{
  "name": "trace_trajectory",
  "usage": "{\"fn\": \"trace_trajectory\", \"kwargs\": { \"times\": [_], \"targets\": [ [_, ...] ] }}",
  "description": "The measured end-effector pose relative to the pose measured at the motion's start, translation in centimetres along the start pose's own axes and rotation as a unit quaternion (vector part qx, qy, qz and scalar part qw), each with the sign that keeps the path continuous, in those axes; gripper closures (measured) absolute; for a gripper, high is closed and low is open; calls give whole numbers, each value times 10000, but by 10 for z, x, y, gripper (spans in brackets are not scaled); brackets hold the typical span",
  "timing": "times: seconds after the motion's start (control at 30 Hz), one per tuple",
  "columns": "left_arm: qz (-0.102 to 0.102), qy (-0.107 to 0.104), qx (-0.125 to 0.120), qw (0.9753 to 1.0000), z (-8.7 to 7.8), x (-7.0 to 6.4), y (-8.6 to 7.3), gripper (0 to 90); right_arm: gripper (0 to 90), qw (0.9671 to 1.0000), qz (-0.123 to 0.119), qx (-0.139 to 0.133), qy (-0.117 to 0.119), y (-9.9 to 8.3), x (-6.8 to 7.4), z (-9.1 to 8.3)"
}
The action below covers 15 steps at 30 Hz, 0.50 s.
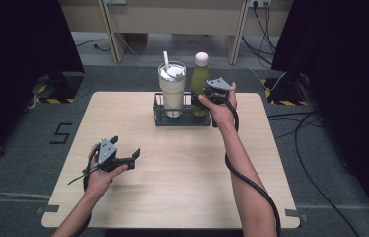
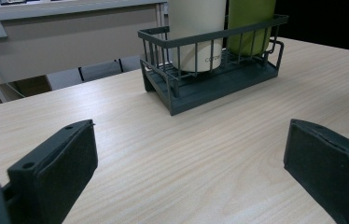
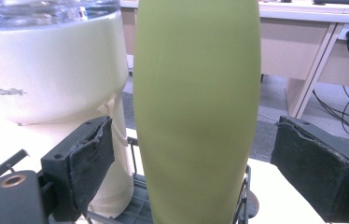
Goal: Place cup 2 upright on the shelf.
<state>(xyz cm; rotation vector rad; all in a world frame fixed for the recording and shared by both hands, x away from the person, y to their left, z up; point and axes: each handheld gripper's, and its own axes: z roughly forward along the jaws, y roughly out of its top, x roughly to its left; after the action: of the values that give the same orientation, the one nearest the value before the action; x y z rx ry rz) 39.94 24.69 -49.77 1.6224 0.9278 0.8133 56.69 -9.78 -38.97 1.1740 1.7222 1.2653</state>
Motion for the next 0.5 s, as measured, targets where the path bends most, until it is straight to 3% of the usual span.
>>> {"fn": "trace_trajectory", "kwargs": {
  "times": [0.5],
  "targets": [
    [-31, 23, -14, 10000, -1, 0, 0, 21, 131, 10000, -78, 2, 35, -9, 1, -22]
  ]
}}
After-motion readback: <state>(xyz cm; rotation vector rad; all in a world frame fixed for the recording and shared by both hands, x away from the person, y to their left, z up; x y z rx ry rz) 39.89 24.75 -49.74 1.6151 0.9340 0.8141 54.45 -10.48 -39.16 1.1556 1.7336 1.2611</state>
